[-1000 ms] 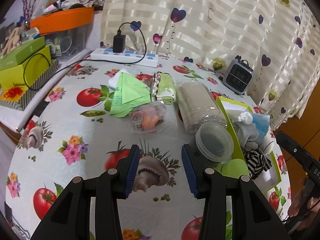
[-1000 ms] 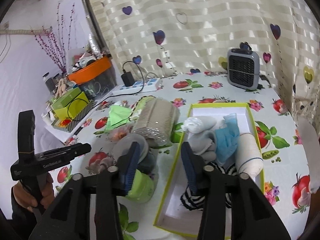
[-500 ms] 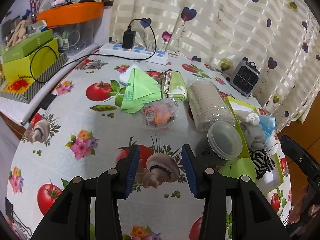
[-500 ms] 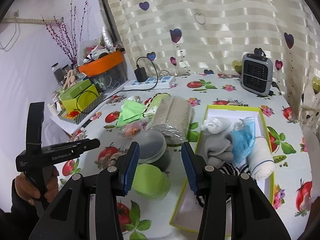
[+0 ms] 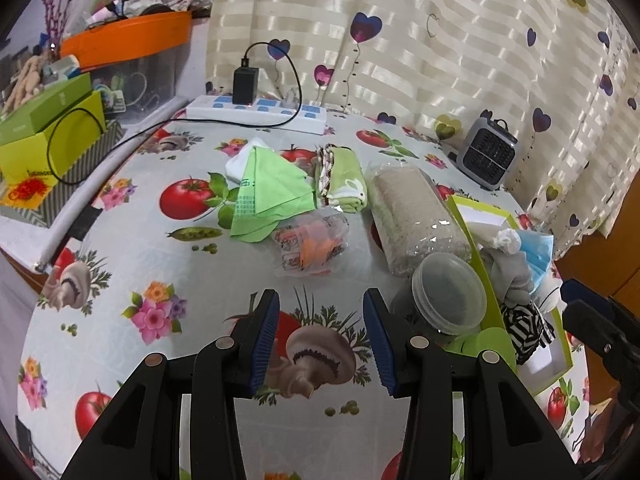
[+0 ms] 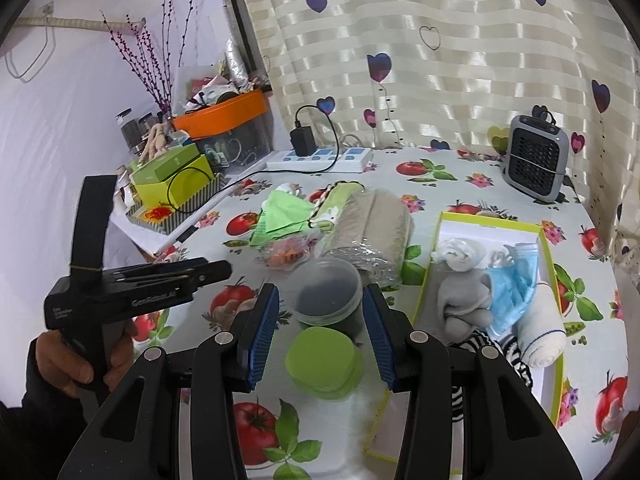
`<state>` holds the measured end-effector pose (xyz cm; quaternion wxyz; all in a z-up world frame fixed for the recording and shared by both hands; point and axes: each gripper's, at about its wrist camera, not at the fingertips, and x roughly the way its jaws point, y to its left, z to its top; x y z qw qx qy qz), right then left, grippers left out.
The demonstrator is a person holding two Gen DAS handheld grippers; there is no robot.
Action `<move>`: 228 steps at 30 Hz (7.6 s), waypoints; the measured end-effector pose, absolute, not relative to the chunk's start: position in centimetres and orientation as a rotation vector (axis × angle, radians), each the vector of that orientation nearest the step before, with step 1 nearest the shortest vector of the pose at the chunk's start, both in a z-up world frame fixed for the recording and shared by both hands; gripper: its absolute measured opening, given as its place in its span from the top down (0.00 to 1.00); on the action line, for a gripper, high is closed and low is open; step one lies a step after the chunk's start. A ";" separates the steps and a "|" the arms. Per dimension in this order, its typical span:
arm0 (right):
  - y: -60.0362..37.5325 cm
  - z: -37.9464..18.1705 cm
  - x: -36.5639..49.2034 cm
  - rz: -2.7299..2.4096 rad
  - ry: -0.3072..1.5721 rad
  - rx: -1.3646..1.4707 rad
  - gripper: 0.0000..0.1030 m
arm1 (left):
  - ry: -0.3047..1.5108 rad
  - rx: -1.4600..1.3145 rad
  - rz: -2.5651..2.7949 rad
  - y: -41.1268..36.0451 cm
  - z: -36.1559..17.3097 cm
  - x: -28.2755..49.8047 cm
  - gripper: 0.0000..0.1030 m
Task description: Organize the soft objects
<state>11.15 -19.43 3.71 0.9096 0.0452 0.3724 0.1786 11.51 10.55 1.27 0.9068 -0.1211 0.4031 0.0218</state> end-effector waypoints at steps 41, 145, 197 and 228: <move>-18.6 2.2 14.2 0.360 0.825 0.097 0.57 | 0.839 -0.238 -0.066 10.5 -2.7 19.1 0.94; -16.7 6.9 14.1 0.455 0.775 0.080 0.92 | 0.629 -0.194 -0.116 7.1 7.4 7.3 0.94; -28.6 6.8 12.0 0.243 0.717 0.237 0.92 | 0.656 -0.084 -0.275 -2.5 8.0 12.7 0.94; -30.1 -1.3 7.8 0.129 1.040 0.089 0.84 | 0.915 -0.027 -0.551 -9.3 0.2 10.9 0.91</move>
